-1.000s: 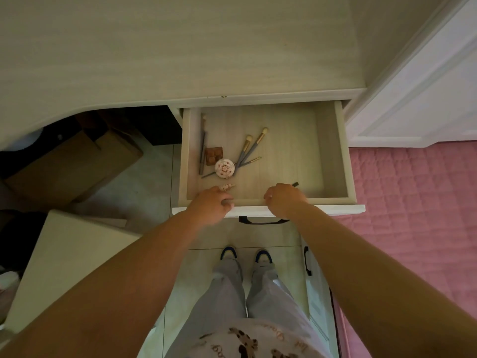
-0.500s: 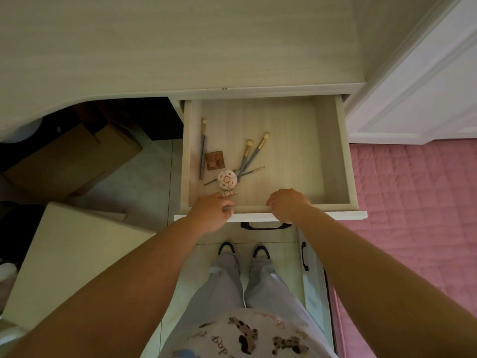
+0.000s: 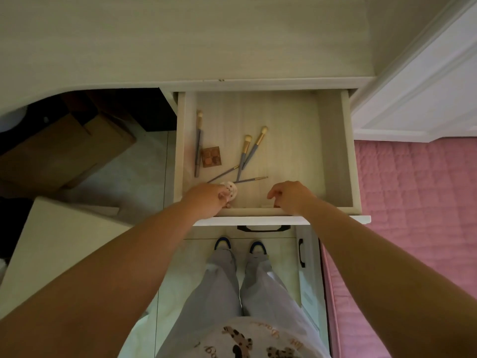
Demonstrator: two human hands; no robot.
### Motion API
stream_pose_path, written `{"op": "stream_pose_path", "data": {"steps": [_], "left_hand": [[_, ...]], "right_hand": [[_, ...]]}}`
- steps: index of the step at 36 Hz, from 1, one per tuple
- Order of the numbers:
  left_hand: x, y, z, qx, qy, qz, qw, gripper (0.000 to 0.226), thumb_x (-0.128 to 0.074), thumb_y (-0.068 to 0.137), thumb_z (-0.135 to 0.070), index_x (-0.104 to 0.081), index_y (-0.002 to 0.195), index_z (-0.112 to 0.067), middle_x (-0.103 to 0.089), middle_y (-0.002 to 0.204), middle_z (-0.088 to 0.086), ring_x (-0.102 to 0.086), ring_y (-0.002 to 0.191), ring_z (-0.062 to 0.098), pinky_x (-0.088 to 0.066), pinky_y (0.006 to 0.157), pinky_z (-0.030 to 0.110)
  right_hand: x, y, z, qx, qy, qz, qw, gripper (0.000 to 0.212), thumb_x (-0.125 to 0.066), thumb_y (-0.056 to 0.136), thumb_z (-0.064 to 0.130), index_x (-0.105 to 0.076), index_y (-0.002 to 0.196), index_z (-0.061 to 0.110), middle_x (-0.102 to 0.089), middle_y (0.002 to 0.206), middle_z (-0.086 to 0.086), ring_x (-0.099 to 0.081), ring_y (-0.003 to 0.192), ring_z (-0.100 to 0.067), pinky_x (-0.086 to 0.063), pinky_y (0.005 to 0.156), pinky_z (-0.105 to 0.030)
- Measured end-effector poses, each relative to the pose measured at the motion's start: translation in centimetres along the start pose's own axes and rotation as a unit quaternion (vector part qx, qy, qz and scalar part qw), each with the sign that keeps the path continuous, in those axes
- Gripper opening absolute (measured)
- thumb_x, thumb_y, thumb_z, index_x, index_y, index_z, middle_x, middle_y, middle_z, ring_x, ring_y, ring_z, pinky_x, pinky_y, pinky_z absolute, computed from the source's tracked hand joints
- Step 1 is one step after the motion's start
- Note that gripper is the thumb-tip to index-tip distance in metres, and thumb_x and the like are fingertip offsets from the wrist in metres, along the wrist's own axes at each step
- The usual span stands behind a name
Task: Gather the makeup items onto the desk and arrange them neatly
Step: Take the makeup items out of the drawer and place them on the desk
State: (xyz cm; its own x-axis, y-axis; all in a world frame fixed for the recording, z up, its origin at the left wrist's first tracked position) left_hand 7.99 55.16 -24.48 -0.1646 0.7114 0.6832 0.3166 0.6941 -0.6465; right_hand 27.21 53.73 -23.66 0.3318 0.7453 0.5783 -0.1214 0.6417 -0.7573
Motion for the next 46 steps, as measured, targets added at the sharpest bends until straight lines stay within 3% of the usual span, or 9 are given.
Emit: {"op": "stream_pose_path", "data": {"steps": [5,10,18,28,31,34,36,41,46], "left_hand": [[-0.1,2.3,0.4,0.037,0.009,-0.049,0.998,0.045,-0.053,0.091,-0.03,-0.044,0.134,-0.021,-0.045,0.127,0.009,-0.052,0.107,0.026,-0.04,0.078,0.029],[-1.2,4.2,0.9,0.073,-0.005,-0.037,0.997,0.054,-0.059,0.087,-0.032,-0.04,0.136,-0.023,-0.036,0.132,0.011,-0.048,0.113,0.032,-0.044,0.094,0.038],[-2.8,6.1,1.4,0.134,0.0,0.009,0.991,0.08,-0.065,0.078,-0.051,-0.029,0.139,-0.012,-0.033,0.133,0.015,-0.044,0.118,0.035,-0.042,0.098,0.043],[-4.7,7.8,2.7,0.156,-0.056,0.052,0.985,0.082,-0.072,0.074,-0.04,-0.029,0.139,-0.015,-0.034,0.136,0.014,-0.043,0.121,0.034,-0.042,0.099,0.042],[-4.8,8.2,3.2,0.164,-0.085,0.06,0.981,0.083,-0.078,0.068,-0.041,-0.033,0.134,-0.02,-0.037,0.132,0.012,-0.046,0.117,0.032,-0.045,0.096,0.042],[-5.0,8.3,3.4,0.169,-0.108,0.058,0.978,0.083,-0.079,0.065,-0.042,-0.033,0.133,-0.026,-0.036,0.131,0.011,-0.046,0.116,0.033,-0.045,0.093,0.04],[-5.1,8.3,3.7,0.177,-0.119,0.055,0.976,0.084,-0.079,0.066,-0.044,-0.033,0.134,-0.027,-0.034,0.131,0.012,-0.045,0.115,0.033,-0.044,0.093,0.04],[-4.7,8.3,4.7,0.208,-0.176,0.005,0.962,0.085,-0.078,0.066,-0.044,-0.035,0.133,-0.015,-0.038,0.13,0.011,-0.048,0.112,0.028,-0.044,0.089,0.035],[-4.2,8.6,6.5,0.239,-0.286,-0.066,0.926,0.082,-0.077,0.07,-0.038,-0.029,0.131,-0.013,-0.052,0.123,0.009,-0.054,0.109,0.026,-0.044,0.077,0.028]], "right_hand": [[-0.4,1.5,-0.7,-0.011,0.002,-0.022,1.0,0.033,-0.04,0.095,0.011,-0.061,0.117,0.024,-0.057,0.124,-0.003,-0.057,0.105,-0.022,-0.047,0.089,-0.029],[-0.8,3.0,-3.1,-0.061,-0.013,-0.026,0.998,0.036,-0.045,0.091,0.008,-0.058,0.121,0.024,-0.055,0.127,-0.005,-0.056,0.109,-0.023,-0.047,0.089,-0.03],[-2.1,6.0,-3.1,-0.064,-0.087,0.056,0.993,0.045,-0.053,0.089,0.008,-0.051,0.131,0.024,-0.054,0.128,-0.003,-0.054,0.111,-0.021,-0.047,0.093,-0.031],[-5.1,8.8,-2.9,-0.052,-0.199,0.143,0.968,0.017,-0.05,0.088,0.003,-0.059,0.101,0.006,-0.059,0.102,-0.008,-0.054,0.085,-0.022,-0.044,0.076,-0.03],[-5.4,9.2,-3.0,-0.045,-0.215,0.187,0.958,0.009,-0.052,0.089,0.008,-0.06,0.093,0.007,-0.057,0.094,-0.008,-0.053,0.084,-0.021,-0.046,0.081,-0.032],[-5.2,9.3,-3.4,-0.052,-0.213,0.21,0.953,0.021,-0.051,0.093,0.021,-0.062,0.093,0.003,-0.055,0.084,-0.007,-0.056,0.087,-0.023,-0.044,0.086,-0.034],[-5.1,9.4,-3.3,-0.048,-0.217,0.217,0.951,0.016,-0.049,0.092,0.013,-0.062,0.091,0.002,-0.048,0.074,-0.004,-0.052,0.075,-0.018,-0.043,0.08,-0.031],[-4.0,10.2,-1.6,0.023,-0.128,0.077,0.989,0.032,-0.04,0.095,0.012,-0.05,0.125,0.013,-0.056,0.117,-0.009,-0.056,0.099,-0.026,-0.044,0.082,-0.035],[-0.9,11.9,1.2,0.117,-0.132,-0.108,0.978,0.051,-0.051,0.091,0.019,-0.032,0.137,0.019,-0.042,0.124,-0.01,-0.054,0.1,-0.03,-0.038,0.065,-0.032]]}}
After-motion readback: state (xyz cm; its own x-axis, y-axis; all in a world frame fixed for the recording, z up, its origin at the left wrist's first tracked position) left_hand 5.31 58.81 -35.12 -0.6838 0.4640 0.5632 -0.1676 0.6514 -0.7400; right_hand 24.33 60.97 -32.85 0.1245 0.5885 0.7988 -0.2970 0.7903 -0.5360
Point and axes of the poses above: each hand's wrist, its own y-axis towards the middle knuckle, its own x-axis out of the back of the hand, z = x × y, the point moved 6 cm from there along y, towards the middle knuckle
